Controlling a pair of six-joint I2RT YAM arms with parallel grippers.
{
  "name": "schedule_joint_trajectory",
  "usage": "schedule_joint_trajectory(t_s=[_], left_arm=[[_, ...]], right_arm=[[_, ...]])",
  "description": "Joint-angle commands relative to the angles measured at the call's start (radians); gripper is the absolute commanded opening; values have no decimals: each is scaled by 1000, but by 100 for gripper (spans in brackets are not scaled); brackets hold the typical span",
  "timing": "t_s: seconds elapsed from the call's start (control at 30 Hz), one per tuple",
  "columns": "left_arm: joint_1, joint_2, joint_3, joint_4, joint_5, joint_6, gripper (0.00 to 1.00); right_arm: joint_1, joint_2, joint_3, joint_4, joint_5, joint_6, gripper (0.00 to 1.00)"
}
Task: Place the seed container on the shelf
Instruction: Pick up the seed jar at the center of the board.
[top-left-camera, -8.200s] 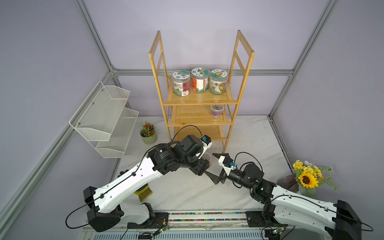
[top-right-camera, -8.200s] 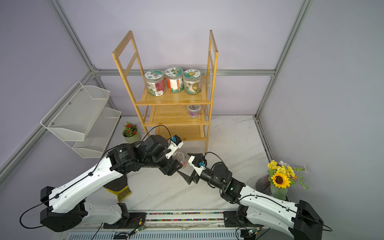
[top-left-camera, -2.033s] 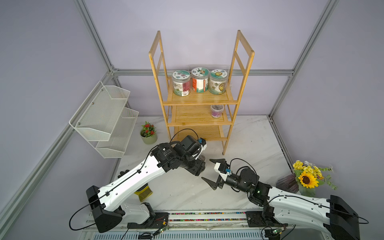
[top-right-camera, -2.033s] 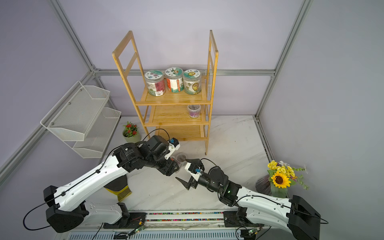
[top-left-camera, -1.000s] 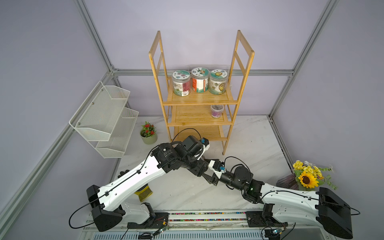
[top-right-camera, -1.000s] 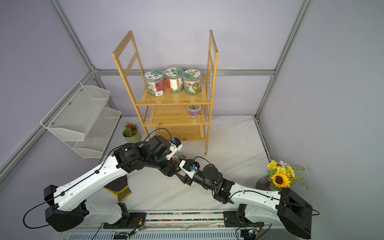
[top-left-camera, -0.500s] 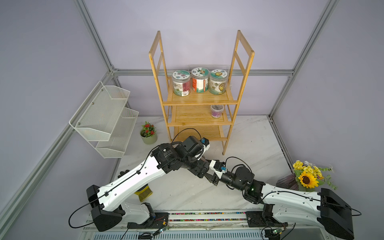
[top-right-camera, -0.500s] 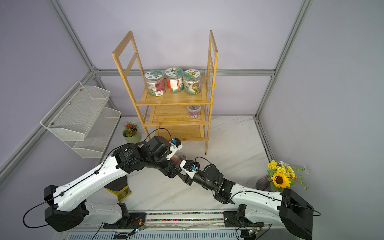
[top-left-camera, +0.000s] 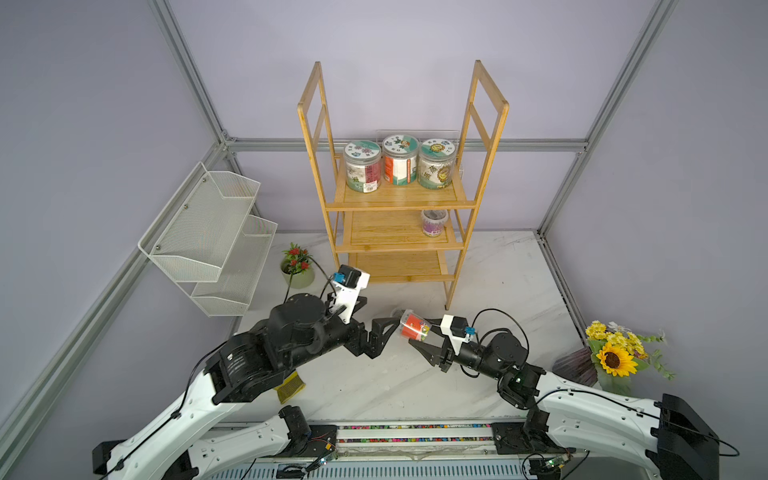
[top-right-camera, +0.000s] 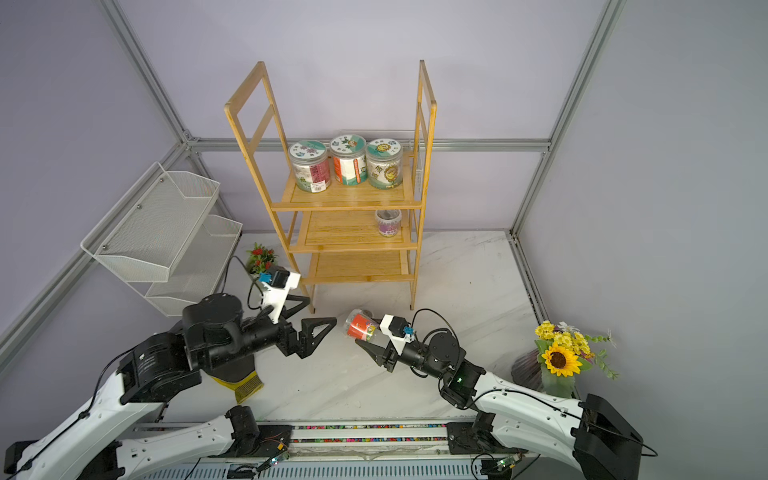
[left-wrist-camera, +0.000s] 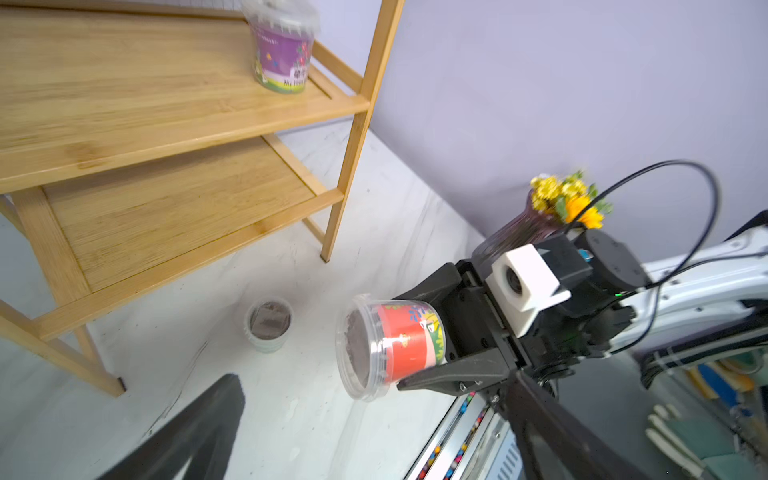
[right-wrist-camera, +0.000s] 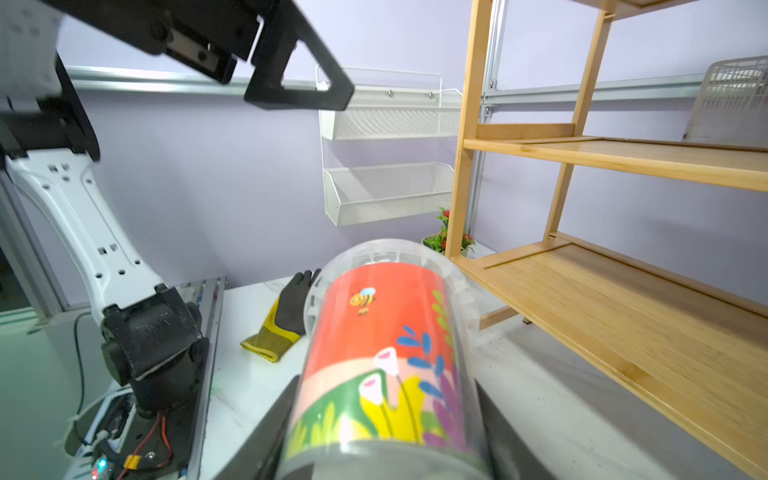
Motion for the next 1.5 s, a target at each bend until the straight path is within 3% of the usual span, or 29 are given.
schedule_joint_trajectory(t_s=[0.0,0.3,0.63,0.8,1.13,1.47], left_arm=[[52,-16,-99,196,107,-120,100],[139,-113,-379,525,304,-305,99],[230,-157,-549,948,541,-527,100],[245,-111,-600,1118,657,-633,99],[263,-48,-600,1108,720,-678,100],[261,-25,-626,1245,773,-734,100]], right_arm=[[-35,-31,-14,140,-133,133,30],[-59,-74,-5,202,-203,219,31],[-61,-105,5,213,-213,248,30],[-62,-111,10,224,-223,262,30],[-62,-113,18,236,-236,271,30],[-62,-96,23,244,-253,281,30]])
